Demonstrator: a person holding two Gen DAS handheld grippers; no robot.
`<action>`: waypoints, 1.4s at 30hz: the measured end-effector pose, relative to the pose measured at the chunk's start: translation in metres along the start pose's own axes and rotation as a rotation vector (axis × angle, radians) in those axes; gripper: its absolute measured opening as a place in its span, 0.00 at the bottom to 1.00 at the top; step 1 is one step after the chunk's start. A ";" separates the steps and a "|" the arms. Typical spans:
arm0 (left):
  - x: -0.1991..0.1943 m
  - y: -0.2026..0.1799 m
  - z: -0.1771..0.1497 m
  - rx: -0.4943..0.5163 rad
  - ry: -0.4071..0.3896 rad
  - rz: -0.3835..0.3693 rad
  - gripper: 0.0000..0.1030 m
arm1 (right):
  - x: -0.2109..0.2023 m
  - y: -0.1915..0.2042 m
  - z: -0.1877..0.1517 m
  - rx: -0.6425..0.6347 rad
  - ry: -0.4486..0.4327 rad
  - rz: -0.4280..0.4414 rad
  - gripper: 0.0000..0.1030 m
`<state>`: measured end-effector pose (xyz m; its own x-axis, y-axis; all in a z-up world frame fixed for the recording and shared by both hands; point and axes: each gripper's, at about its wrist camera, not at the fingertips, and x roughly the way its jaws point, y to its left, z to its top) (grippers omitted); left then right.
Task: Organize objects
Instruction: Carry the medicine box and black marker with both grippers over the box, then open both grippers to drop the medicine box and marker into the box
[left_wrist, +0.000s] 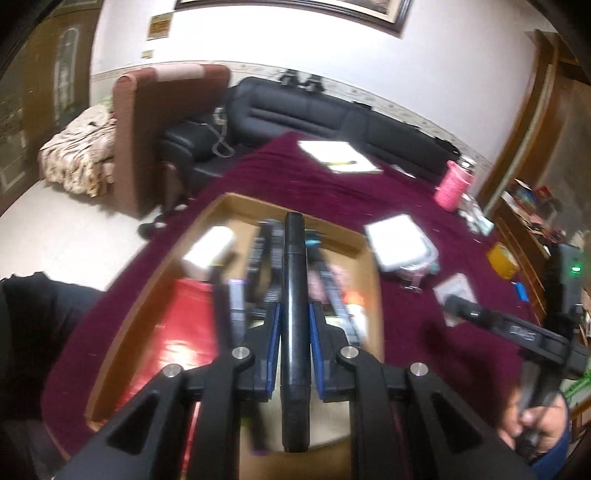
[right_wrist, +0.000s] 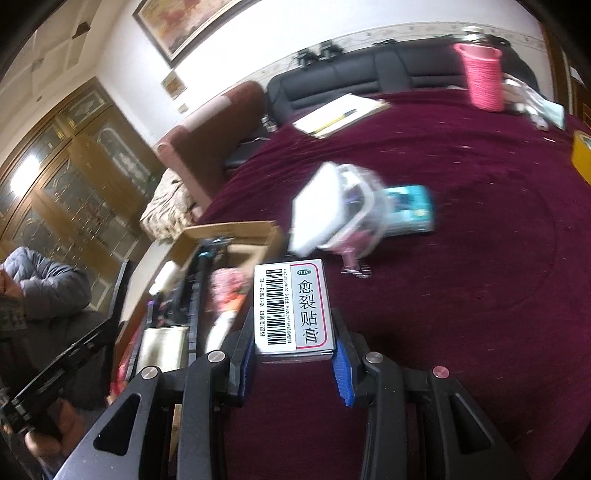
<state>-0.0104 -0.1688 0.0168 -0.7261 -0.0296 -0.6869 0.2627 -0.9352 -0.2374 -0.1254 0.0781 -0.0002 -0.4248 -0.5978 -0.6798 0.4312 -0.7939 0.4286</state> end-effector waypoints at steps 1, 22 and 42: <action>0.002 0.006 0.001 -0.006 0.006 0.005 0.15 | 0.002 0.007 0.001 -0.008 0.012 0.010 0.39; 0.069 0.042 0.042 0.036 0.160 -0.020 0.15 | 0.081 0.084 0.031 -0.072 0.119 -0.048 0.39; 0.095 0.047 0.050 0.024 0.189 -0.033 0.14 | 0.117 0.080 0.038 -0.110 0.112 -0.126 0.39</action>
<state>-0.0989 -0.2333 -0.0250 -0.6013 0.0661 -0.7963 0.2235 -0.9429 -0.2470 -0.1704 -0.0600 -0.0230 -0.3929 -0.4732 -0.7885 0.4672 -0.8413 0.2721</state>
